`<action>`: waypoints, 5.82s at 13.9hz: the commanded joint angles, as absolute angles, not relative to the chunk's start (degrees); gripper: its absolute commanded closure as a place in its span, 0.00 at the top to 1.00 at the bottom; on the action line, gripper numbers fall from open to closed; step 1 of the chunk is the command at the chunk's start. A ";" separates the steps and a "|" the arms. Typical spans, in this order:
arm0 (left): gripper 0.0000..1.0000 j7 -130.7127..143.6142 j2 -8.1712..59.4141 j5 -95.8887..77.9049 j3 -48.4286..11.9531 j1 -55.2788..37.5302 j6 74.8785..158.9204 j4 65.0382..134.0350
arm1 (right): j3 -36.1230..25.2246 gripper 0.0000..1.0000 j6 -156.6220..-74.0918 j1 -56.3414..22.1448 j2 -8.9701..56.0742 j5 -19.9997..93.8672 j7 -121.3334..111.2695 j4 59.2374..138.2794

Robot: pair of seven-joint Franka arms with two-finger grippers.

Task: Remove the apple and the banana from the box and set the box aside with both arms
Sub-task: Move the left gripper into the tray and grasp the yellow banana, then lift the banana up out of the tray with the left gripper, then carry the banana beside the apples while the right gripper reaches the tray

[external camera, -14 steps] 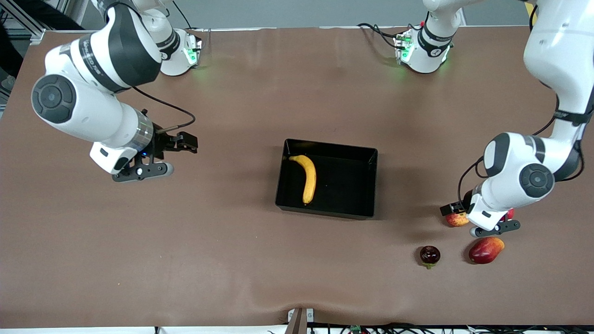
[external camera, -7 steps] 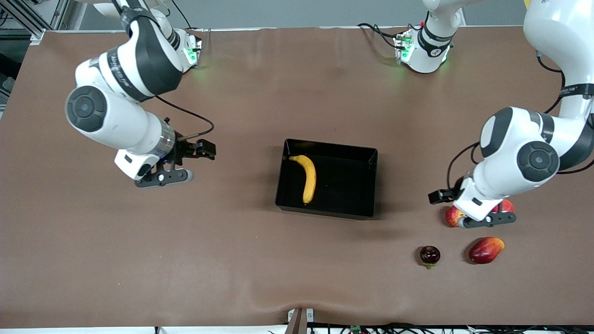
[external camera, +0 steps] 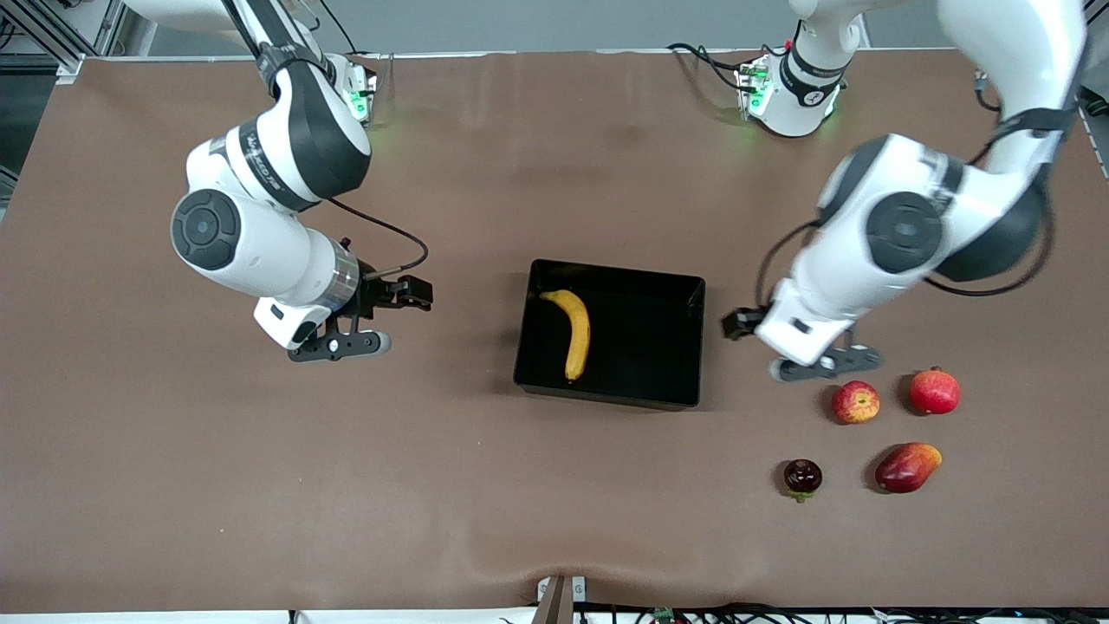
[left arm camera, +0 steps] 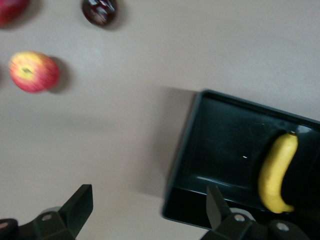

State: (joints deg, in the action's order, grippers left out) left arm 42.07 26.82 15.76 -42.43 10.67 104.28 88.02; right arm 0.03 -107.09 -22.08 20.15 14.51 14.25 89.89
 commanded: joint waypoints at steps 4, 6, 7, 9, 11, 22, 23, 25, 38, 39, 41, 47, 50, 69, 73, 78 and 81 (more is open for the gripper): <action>1.00 54.30 32.51 16.88 -41.57 0.10 104.41 85.70 | -1.32 1.00 -107.93 -23.03 21.09 15.56 15.82 89.65; 1.00 55.46 35.67 17.83 -41.22 -4.37 107.38 83.86 | -1.32 1.00 -107.93 -23.03 21.18 15.64 15.82 89.65; 1.00 55.81 37.16 19.41 -40.44 -6.05 109.32 83.85 | -1.32 1.00 -107.93 -23.03 21.27 15.64 15.82 89.65; 1.00 58.61 40.76 22.92 -38.24 -10.61 114.23 83.85 | -1.58 1.00 -107.93 -23.03 21.36 15.64 15.82 89.65; 1.00 60.99 43.58 25.57 -34.38 -15.18 118.64 83.94 | -2.02 1.00 -107.84 -23.03 21.53 15.64 15.82 89.74; 0.87 61.35 50.89 25.66 -24.35 -24.61 129.90 83.76 | -2.20 1.00 -107.93 -23.12 21.97 15.64 15.82 89.74; 0.73 61.70 50.98 25.58 -24.35 -24.70 129.99 83.76 | -2.11 1.00 -107.93 -23.12 21.97 15.64 15.82 89.74; 0.66 61.70 50.98 25.58 -24.35 -24.78 129.99 83.85 | -2.11 1.00 -108.10 -23.55 22.06 15.64 15.82 89.65; 0.00 57.48 49.75 26.46 -24.43 -24.61 129.90 83.67 | -2.20 1.00 -108.72 -23.99 21.97 15.64 15.82 89.65; 0.00 57.48 49.57 26.46 -24.43 -24.78 129.90 83.41 | -2.20 1.00 -108.89 -23.99 21.97 15.64 15.82 89.65; 0.00 57.39 48.78 26.54 -24.43 -24.61 129.29 82.27 | -2.20 1.00 -109.07 -24.43 22.15 15.64 15.82 89.65; 0.00 57.22 45.18 26.54 -24.43 -23.65 127.89 82.18 | -2.20 1.00 -111.35 -25.75 22.67 16.35 17.22 89.65; 0.00 56.78 42.20 26.11 -24.70 -22.15 127.53 82.18 | -2.20 1.00 -112.06 -26.10 22.68 16.35 17.67 89.74; 0.00 16.19 24.35 13.97 -25.66 6.67 106.61 91.65 | -3.77 1.00 -126.21 -37.52 36.38 16.26 19.07 87.98; 0.00 5.74 20.05 14.15 -25.93 12.12 110.02 102.10 | -5.89 1.00 -126.21 -40.08 37.79 19.41 19.07 87.72; 0.00 -0.09 20.12 14.94 -25.84 14.93 116.00 108.01 | -5.98 0.90 -126.30 -41.04 39.46 20.74 18.99 86.40; 0.00 1.39 21.53 14.85 -25.58 16.34 122.75 111.51 | -6.24 0.77 -126.30 -41.57 40.25 20.74 18.98 86.13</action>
